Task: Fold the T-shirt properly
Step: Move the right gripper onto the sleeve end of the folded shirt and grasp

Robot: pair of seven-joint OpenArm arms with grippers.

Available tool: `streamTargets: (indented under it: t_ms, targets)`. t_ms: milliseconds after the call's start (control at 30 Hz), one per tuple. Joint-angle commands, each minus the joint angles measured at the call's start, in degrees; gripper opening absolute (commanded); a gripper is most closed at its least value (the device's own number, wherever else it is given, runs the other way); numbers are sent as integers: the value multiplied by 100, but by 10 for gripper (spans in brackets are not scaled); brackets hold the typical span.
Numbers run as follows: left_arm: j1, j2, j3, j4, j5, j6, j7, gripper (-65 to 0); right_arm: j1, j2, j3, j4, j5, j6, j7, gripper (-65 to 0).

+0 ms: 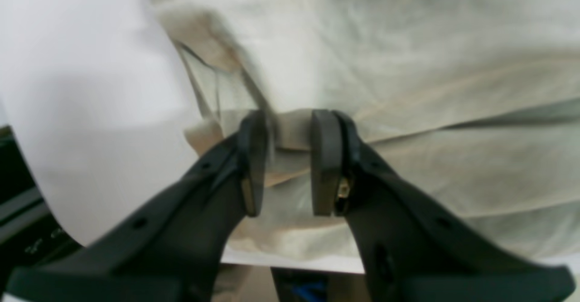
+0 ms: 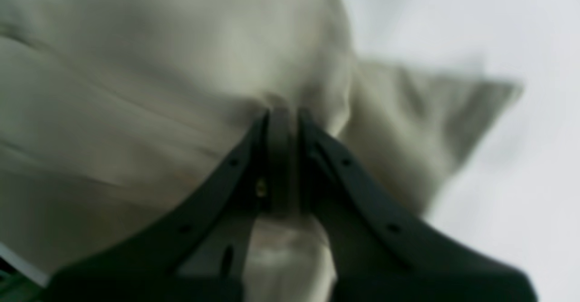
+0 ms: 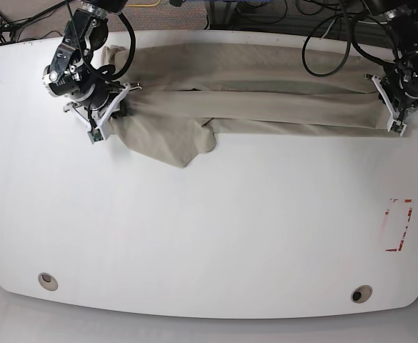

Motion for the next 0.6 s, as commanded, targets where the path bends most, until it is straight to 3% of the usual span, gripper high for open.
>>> streamTargets:
  t_ms: [0, 167, 567]
  targets:
    - [39, -244, -36, -124, 13, 14, -72, -504, 46, 63, -3, -87, -151, -7, 377, -621]
    - [65, -323, -36, -563, 13, 14, -450, -504, 73, 309, -3, -562, -661, -7, 773, -621]
    - [-111, -165, 386, -695, 13, 14, -521, -504, 767, 951, -3, -1731, -687, -7, 1142, -621]
